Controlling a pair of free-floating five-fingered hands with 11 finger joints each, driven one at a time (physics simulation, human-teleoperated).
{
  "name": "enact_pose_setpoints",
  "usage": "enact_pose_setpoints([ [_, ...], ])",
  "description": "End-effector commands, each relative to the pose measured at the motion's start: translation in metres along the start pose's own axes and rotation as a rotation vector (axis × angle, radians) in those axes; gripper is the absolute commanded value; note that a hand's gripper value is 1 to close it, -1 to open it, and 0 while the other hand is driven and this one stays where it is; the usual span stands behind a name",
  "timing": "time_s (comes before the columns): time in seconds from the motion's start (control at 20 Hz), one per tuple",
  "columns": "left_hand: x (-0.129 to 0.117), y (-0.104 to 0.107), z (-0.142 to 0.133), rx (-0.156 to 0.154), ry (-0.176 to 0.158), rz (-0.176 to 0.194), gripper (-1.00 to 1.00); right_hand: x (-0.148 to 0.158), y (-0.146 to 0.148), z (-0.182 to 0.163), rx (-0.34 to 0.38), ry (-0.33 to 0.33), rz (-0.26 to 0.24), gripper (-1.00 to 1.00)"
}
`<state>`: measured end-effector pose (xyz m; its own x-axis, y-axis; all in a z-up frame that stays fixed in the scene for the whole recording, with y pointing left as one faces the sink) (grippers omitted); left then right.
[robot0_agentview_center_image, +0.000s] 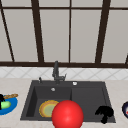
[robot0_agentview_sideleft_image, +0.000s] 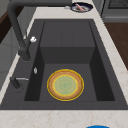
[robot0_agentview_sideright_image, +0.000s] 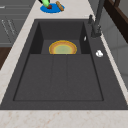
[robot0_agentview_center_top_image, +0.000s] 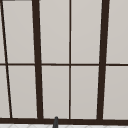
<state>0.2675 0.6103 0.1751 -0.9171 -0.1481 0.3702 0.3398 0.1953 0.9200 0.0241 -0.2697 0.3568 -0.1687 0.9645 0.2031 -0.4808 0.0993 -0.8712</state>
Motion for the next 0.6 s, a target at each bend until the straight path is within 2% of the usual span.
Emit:
enact_pose_setpoints([
  [0.0, 0.0, -0.003, 0.017, 0.008, -0.019, 0.023, 1.0, 0.0, 0.0, 0.0, 0.0, 0.0, 0.0, 0.0],
  [0.1, 0.0, -0.007, 0.023, 0.012, -0.023, 0.018, 1.0, 0.0, 0.0, 0.0, 0.0, 0.0, 0.0, 0.0],
  [0.2, -0.002, -0.01, 0.023, 0.042, -0.031, 0.014, 1.0, 0.0, 0.0, 0.0, 0.0, 0.0, 0.0, 0.0],
  [0.4, -0.002, -0.014, 0.021, 0.074, -0.05, 0.016, 1.0, 0.0, 0.0, 0.0, 0.0, 0.0, 0.0, 0.0],
  [0.5, 0.006, -0.015, 0.021, 0.088, -0.063, 0.014, 1.0, 0.0, 0.0, 0.0, 0.0, 0.0, 0.0, 0.0],
  [0.55, 0.014, -0.013, 0.021, 0.087, -0.071, -0.003, 1.0, 0.0, 0.0, 0.0, 0.0, 0.0, 0.0, 0.0],
])
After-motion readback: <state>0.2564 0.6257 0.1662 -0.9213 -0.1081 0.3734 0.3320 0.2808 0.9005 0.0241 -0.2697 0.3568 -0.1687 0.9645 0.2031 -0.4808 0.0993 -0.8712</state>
